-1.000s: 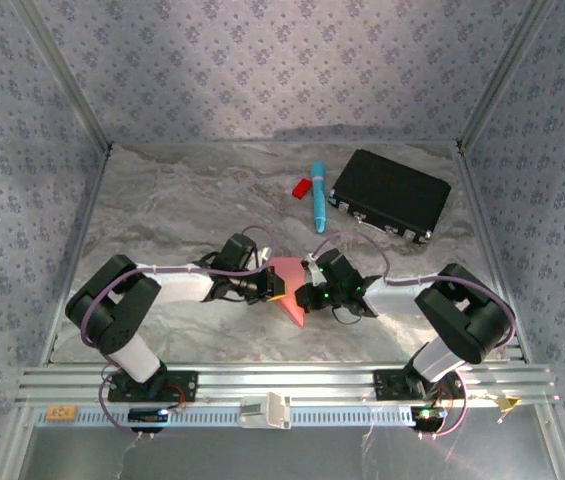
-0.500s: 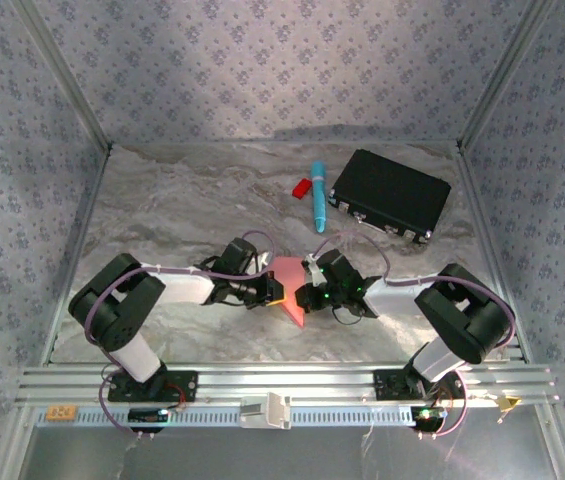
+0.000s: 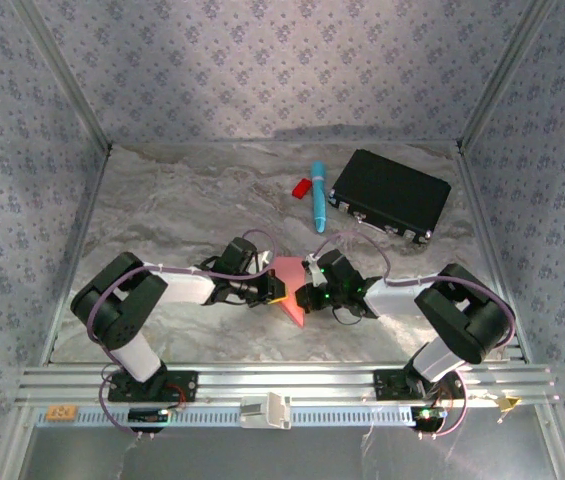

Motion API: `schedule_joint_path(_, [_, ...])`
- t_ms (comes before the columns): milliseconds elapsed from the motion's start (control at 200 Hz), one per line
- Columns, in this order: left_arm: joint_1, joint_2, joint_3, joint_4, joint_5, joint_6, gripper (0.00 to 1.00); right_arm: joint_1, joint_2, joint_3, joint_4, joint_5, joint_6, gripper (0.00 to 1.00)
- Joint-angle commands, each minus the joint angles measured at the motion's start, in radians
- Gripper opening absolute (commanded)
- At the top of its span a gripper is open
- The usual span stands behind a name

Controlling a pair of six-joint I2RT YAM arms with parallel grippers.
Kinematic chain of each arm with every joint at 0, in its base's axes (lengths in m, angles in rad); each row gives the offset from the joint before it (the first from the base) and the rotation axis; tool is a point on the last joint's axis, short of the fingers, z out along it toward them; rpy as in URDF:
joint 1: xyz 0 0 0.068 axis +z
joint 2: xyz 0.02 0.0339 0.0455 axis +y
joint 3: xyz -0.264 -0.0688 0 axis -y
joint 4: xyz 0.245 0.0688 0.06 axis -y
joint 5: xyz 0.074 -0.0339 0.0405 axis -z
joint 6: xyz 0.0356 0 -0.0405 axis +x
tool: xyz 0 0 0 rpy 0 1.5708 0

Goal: Fold a paper plane with a square sheet of paper (pick it up from the middle)
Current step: Third fold the triangle at the center of the table.

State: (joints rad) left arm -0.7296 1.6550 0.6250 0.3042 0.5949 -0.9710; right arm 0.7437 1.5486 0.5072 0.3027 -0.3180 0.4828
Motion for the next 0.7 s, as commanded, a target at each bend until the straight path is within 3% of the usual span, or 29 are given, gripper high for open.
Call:
schedule_joint_path(0, [-0.008, 0.01, -0.011, 0.031, 0.021, -0.006, 0.0, -0.007, 0.006, -0.024, -0.047, 0.017, 0.006, 0.03])
schedule_joint_path(535, [-0.007, 0.09, -0.018, 0.003, -0.01, 0.028, 0.0, -0.008, 0.01, -0.024, -0.039, 0.011, 0.011, 0.04])
schedule_joint_path(695, [-0.007, 0.092, -0.021, -0.025, -0.026, 0.043, 0.0, -0.009, 0.0, -0.017, -0.034, -0.002, 0.024, 0.09])
